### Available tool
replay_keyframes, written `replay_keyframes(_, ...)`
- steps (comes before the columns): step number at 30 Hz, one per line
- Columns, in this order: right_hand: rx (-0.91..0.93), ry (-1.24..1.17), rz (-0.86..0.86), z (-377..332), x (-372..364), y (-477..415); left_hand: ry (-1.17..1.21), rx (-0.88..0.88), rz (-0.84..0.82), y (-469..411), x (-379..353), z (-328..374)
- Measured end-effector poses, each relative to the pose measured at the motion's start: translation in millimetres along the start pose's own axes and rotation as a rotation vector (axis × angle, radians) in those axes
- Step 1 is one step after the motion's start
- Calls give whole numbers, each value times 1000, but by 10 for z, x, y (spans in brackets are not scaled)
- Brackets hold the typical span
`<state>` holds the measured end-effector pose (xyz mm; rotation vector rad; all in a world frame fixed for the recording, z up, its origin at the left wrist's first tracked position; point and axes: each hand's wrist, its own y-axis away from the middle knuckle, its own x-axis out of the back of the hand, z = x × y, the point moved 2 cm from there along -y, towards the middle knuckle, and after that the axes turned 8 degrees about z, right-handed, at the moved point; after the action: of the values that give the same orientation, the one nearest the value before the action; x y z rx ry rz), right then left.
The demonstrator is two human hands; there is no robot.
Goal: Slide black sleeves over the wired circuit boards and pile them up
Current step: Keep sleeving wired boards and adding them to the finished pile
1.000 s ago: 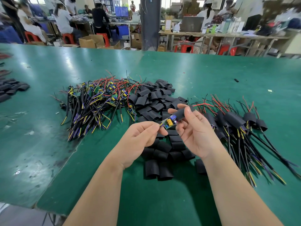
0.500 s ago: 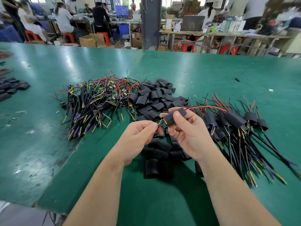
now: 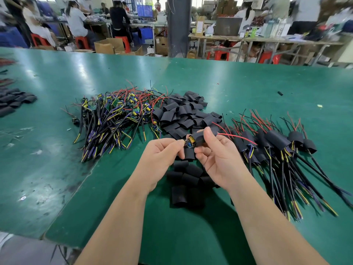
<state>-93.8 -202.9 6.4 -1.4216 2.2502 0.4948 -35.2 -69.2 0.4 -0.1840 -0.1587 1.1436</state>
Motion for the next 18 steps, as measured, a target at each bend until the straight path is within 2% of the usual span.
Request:
replay_keyframes(6, 40, 19, -39, 29, 12, -25, -5, 14, 13, -9, -4, -11)
replay_keyframes(14, 137, 230, -53, 89, -43, 28, -91, -17, 32, -17, 4, -23)
replay_keyframes(16, 98, 189, -37, 97, -69, 30, -134, -22, 52, -23, 11, -58)
replay_keyframes(18, 31, 29, -3, 66, -95, 20, -112, -20, 58, -26, 10, -76)
